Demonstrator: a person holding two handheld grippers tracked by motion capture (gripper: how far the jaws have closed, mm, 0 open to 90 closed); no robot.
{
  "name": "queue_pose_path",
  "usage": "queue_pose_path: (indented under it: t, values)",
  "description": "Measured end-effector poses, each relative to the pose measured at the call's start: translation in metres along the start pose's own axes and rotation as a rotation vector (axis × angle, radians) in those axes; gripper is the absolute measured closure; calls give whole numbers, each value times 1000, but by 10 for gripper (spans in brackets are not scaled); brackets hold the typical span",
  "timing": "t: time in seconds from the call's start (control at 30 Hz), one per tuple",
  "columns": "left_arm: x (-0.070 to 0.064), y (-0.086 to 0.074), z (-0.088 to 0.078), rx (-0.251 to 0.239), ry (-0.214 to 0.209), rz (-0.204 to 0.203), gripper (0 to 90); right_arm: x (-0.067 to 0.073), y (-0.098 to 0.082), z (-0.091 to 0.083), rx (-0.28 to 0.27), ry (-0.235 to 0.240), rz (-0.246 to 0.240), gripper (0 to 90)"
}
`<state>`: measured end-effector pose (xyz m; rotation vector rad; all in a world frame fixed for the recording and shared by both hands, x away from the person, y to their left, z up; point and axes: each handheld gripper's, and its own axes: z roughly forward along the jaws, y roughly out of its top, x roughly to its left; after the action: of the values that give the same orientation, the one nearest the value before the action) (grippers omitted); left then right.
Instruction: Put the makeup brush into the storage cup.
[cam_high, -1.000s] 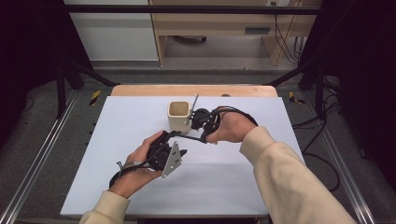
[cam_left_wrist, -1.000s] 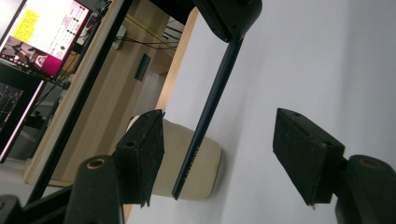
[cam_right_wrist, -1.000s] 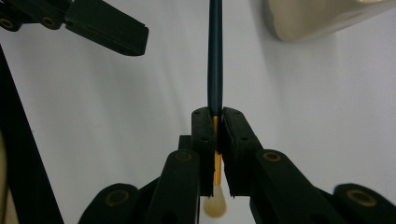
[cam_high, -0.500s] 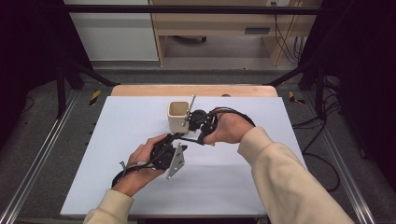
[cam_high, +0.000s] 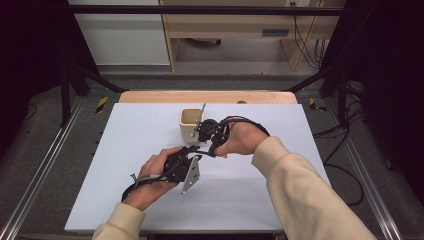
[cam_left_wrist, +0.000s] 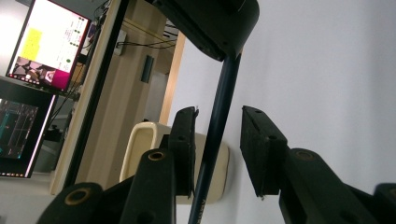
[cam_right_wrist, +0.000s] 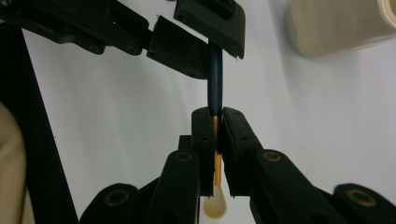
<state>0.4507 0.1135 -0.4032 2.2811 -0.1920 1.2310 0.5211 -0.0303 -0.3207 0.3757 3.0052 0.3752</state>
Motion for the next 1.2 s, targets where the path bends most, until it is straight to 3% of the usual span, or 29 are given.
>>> queue_pose_path:
  t: [0.13,0.23,0.27,0.3,0.33,0.4,0.43,0.77,0.83,0.93,0.97,1.0,1.07,1.2]
  values:
    - [0,0,0,11,-3,20,693,2,2,1,6,0,1,839]
    - [-2,1,1,-2,-8,4,711,2,3,2,1,3,-16,839]
    - [-3,0,2,-13,-7,-7,718,4,4,1,8,7,3,839]
    - [-3,0,2,-13,-7,-6,728,4,4,2,9,6,11,839]
    - [-3,0,1,-11,-9,-8,737,3,4,2,3,6,-14,839]
    - [-3,-1,2,-16,-6,-5,754,4,4,2,9,9,0,839]
    - [-2,-2,0,8,-5,23,762,4,4,3,9,6,-11,839]
    - [-6,-3,2,-12,-10,25,809,4,4,4,7,13,-26,838]
    - [-5,-3,1,4,-17,45,816,5,5,4,15,16,-3,837]
    - [-7,-4,2,-8,-23,40,828,5,4,4,12,13,-4,827]
    - [-5,-3,0,10,-27,61,828,5,4,4,14,8,3,817]
    - [-5,-3,0,17,-29,72,829,3,3,6,12,4,-30,783]
    - [-5,-3,-1,19,-31,76,829,2,2,6,5,-1,-34,760]
    - [-9,-5,2,-1,-36,46,829,3,0,3,-15,-12,-26,614]
